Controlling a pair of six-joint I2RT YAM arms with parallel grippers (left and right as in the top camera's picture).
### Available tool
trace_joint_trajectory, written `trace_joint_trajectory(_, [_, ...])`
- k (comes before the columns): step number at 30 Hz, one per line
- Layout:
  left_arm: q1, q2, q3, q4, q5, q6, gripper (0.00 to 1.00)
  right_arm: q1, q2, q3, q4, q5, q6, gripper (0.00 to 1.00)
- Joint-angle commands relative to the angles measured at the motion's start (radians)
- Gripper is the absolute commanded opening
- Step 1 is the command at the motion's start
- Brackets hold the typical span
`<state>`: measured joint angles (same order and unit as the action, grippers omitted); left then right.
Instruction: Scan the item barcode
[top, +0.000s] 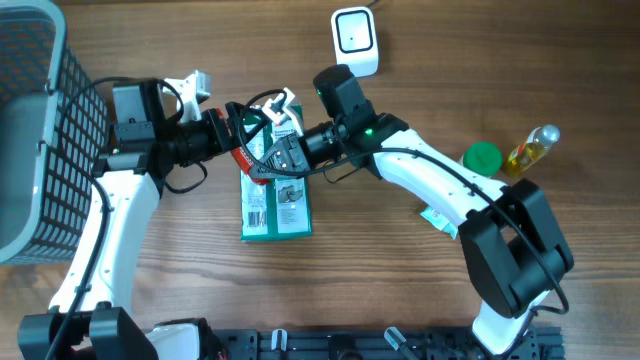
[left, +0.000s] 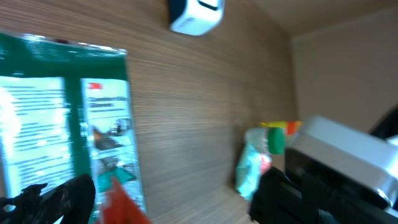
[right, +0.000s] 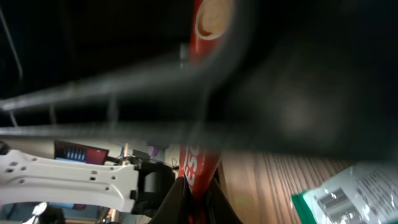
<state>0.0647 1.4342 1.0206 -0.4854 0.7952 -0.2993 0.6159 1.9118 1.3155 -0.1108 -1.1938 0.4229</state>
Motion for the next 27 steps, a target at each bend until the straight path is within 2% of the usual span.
trace_joint_trajectory(1, [0.008,-0.013,0.014,0.058,0.24,-0.037,1.0,-0.009,-0.002,0.005,0.063,-0.103,0.079,0.05])
trace_joint_trajectory(2, [0.026,-0.013,0.014,0.108,0.316,-0.084,0.99,-0.014,-0.002,0.005,0.066,-0.117,0.078,0.05])
trace_joint_trajectory(5, [0.059,-0.013,0.014,0.204,0.411,-0.191,0.98,-0.019,-0.002,0.005,0.069,-0.118,0.078,0.05])
trace_joint_trajectory(9, [0.097,-0.013,0.014,0.337,0.571,-0.318,0.85,-0.038,-0.002,0.005,0.103,-0.159,0.077,0.06])
trace_joint_trajectory(12, [0.09,-0.013,0.014,0.336,0.581,-0.32,0.81,-0.037,-0.002,0.005,0.209,-0.241,0.124,0.08])
trace_joint_trajectory(16, [0.088,-0.013,0.014,0.341,0.593,-0.4,0.62,-0.044,-0.002,0.005,0.378,-0.241,0.275,0.08])
trace_joint_trajectory(18, [0.089,-0.013,0.014,0.341,0.599,-0.421,0.41,-0.045,-0.002,0.005,0.439,-0.235,0.321,0.08])
trace_joint_trajectory(22, [0.091,-0.013,0.014,0.476,0.653,-0.524,0.31,-0.048,-0.002,0.005,0.428,-0.163,0.325,0.08])
trace_joint_trajectory(23, [0.091,-0.013,0.014,0.52,0.661,-0.562,0.25,-0.048,-0.002,0.005,0.429,-0.155,0.327,0.08])
trace_joint_trajectory(24, [0.091,-0.013,0.014,0.563,0.663,-0.609,0.04,-0.048,-0.002,0.005,0.429,-0.145,0.329,0.08])
trace_joint_trajectory(27, [0.091,-0.013,0.014,0.594,0.665,-0.683,0.04,-0.051,-0.002,0.005,0.436,-0.105,0.341,0.09])
